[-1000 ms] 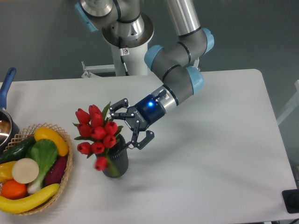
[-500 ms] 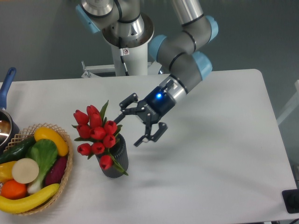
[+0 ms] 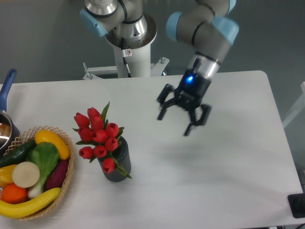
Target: Insert the flowers into the vase
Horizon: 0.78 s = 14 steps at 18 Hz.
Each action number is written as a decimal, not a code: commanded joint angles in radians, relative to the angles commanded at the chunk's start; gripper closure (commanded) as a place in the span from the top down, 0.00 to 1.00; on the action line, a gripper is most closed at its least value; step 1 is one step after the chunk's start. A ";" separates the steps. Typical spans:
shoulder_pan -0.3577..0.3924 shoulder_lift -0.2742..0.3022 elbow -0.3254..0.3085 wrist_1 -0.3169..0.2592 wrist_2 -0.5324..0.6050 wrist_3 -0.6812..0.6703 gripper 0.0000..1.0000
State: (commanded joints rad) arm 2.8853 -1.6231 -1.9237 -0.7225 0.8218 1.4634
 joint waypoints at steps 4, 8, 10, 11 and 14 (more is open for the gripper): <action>0.034 0.042 0.038 -0.028 0.105 0.003 1.00; 0.057 0.063 0.080 -0.054 0.187 0.018 1.00; 0.066 0.075 0.091 -0.090 0.220 0.084 1.00; 0.077 0.084 0.097 -0.122 0.236 0.142 1.00; 0.123 0.103 0.109 -0.228 0.315 0.360 1.00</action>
State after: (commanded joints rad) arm 3.0080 -1.5202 -1.8147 -0.9508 1.1364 1.8232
